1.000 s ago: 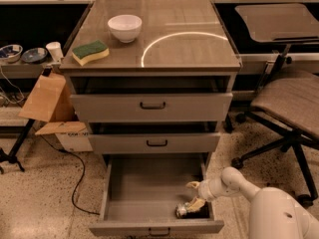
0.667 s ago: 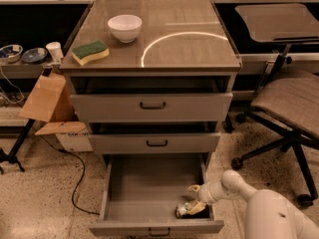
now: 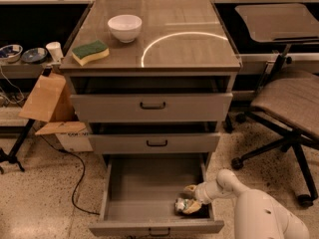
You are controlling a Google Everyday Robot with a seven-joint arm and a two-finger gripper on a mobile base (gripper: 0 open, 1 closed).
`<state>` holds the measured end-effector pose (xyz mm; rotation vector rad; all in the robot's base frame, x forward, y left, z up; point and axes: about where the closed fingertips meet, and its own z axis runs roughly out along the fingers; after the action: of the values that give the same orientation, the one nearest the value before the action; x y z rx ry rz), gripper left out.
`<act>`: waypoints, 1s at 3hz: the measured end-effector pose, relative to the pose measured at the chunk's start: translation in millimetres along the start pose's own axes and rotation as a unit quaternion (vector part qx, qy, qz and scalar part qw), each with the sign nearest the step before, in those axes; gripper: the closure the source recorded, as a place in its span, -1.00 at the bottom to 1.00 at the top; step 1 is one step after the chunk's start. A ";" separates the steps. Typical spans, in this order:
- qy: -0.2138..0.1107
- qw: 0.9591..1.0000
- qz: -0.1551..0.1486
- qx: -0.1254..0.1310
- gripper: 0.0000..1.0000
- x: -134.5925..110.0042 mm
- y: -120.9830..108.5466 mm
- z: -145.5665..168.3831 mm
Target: Pick 7up can from bottom drawer and place on counter
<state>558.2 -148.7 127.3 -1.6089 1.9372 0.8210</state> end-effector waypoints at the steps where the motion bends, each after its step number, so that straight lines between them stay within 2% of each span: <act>1: 0.004 1.000 0.007 -0.007 -0.16 2.8 -1.2 8.6; 3: 0.015 1.000 0.018 -0.004 0.76 -0.9 -4.5 3.2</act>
Offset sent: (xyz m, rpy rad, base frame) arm 0.0102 0.0043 -0.0132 -0.0435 0.0570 -0.0061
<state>562.8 -146.3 125.1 -1.6032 1.9907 0.8241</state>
